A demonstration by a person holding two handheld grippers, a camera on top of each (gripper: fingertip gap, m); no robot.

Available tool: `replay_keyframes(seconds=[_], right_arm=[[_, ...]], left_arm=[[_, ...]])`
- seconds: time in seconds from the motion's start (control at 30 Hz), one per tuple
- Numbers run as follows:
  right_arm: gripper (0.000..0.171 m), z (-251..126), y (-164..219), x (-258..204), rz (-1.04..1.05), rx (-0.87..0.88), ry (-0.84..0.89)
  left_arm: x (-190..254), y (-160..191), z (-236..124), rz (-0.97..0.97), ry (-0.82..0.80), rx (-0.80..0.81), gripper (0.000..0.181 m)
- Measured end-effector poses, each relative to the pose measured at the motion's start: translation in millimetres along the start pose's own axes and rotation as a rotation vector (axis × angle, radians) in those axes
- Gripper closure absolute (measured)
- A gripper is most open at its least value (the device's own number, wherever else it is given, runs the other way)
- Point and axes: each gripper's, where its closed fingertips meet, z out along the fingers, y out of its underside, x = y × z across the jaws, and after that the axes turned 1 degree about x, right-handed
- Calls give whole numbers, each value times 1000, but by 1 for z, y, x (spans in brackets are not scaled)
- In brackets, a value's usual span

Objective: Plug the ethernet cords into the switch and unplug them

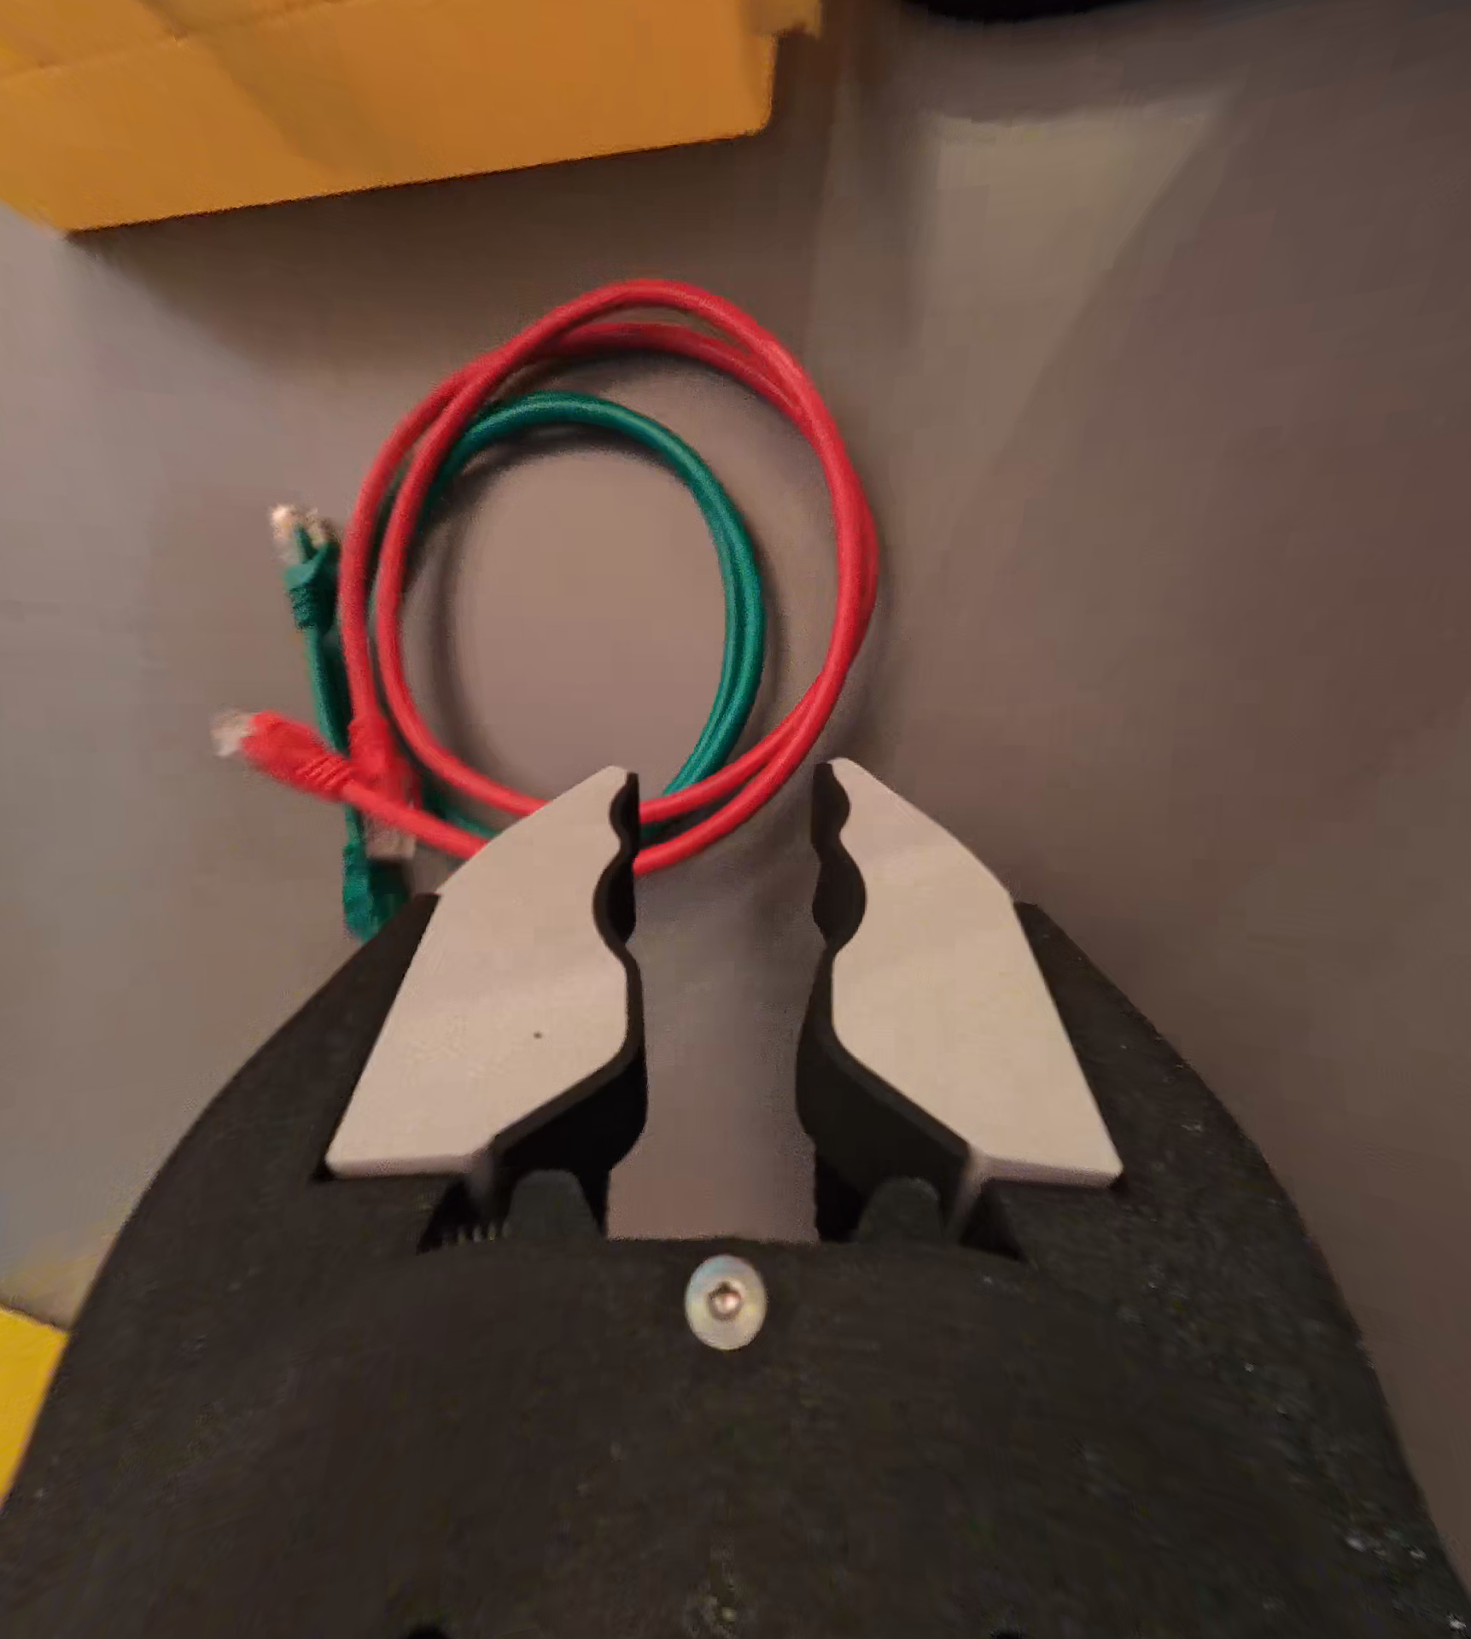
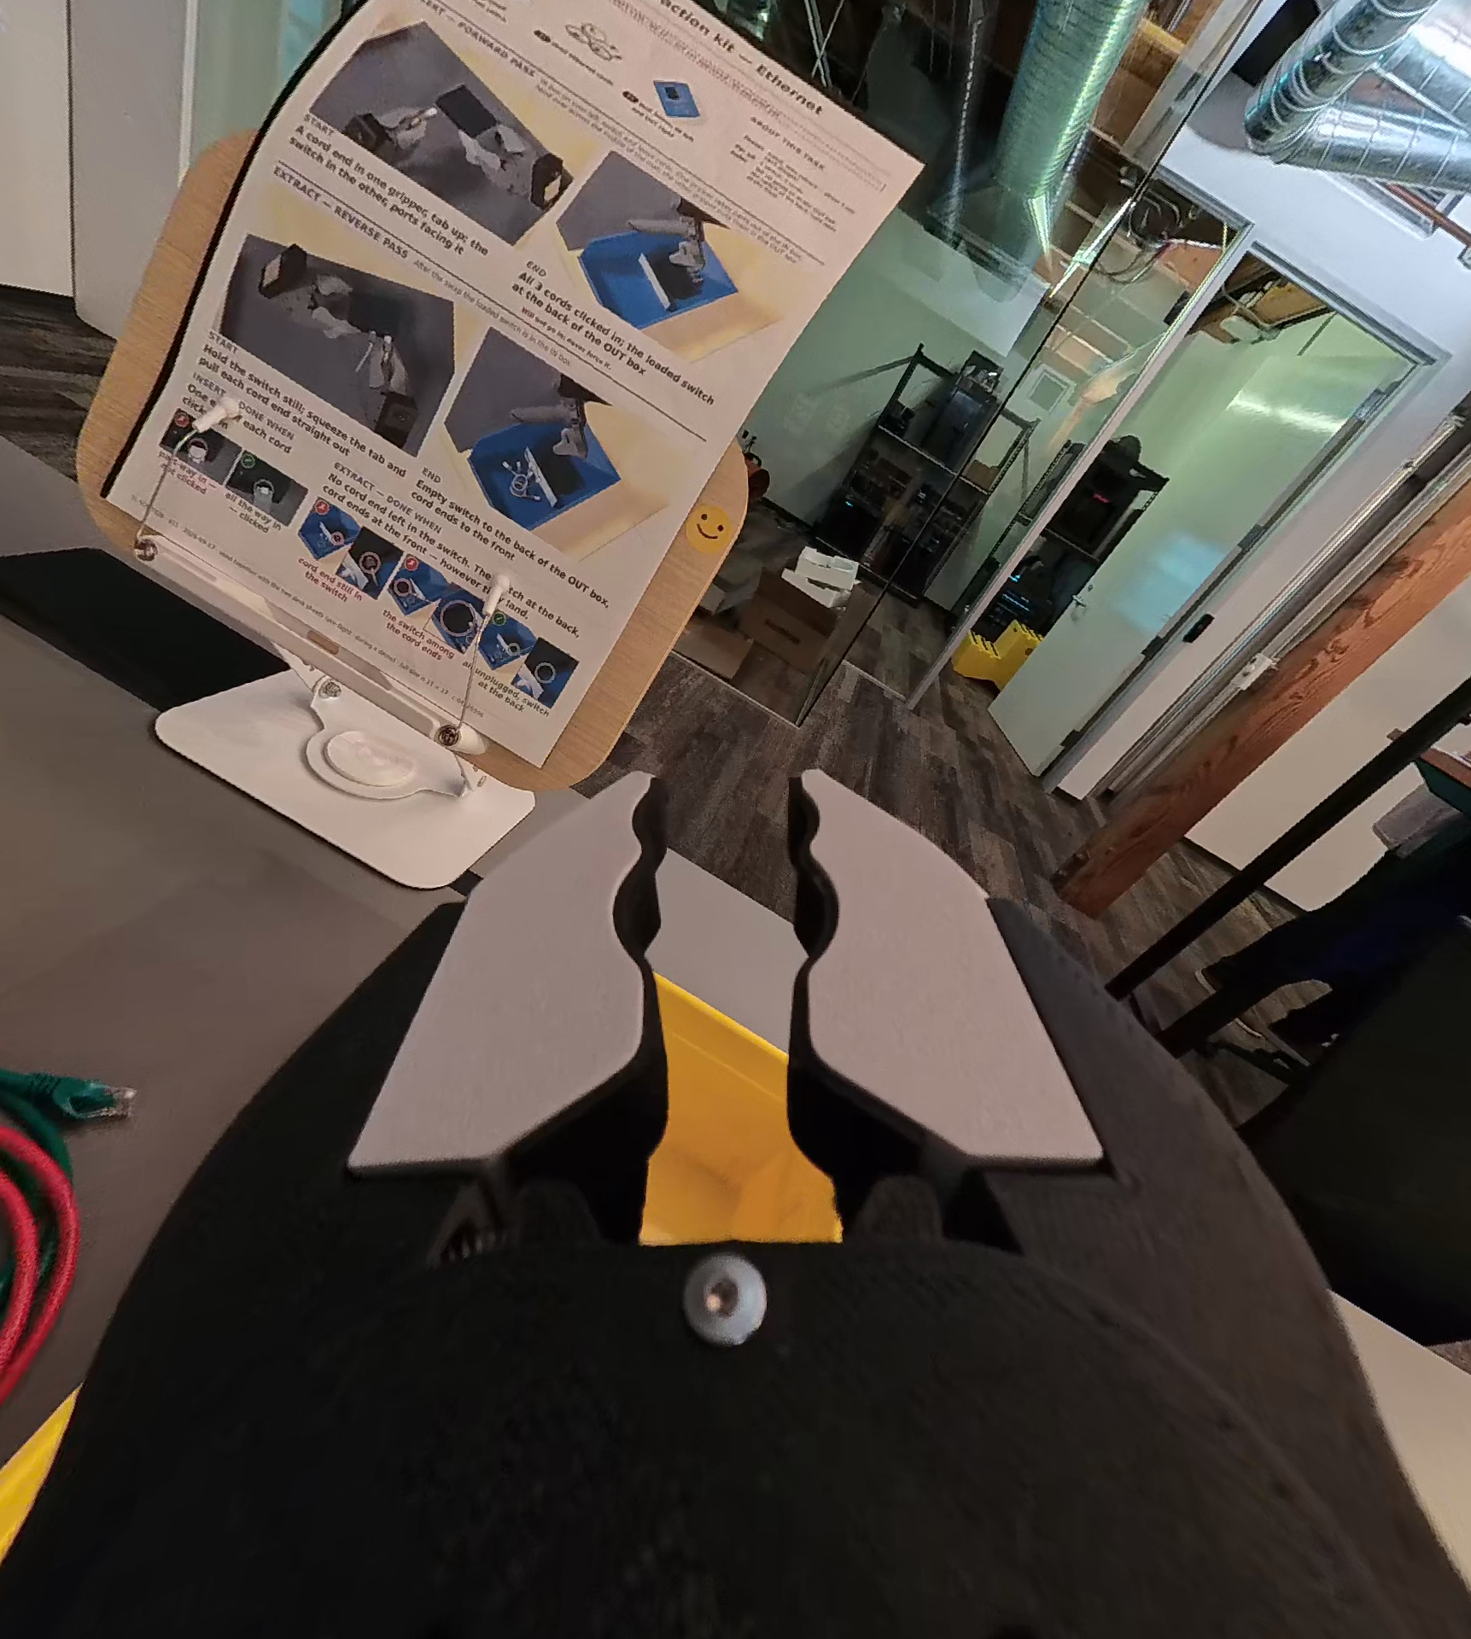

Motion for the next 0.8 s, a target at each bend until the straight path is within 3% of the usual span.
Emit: replay_keyframes(seconds=[0.13,0.23,0.3,0.43,0.6,0.8], right_arm=[[144,-1,2,2,11,-3,-1],[144,0,0,2,15,3,-3],[144,2,-1,-2,15,8,-12],[144,12,3,-15,-24,-25,-29],[143,22,14,-28,-69,-82,-43],[143,28,23,-28,-68,-107,-49]], left_arm=[[-37,6,-93,-253,-139,182,144],[-73,65,-183,-330,-352,132,152],[-87,114,-217,-333,-431,20,156],[-76,189,-208,-461,-236,-224,151],[-79,211,-162,-661,-56,-237,152],[-74,246,-135,-610,-9,-517,132]])
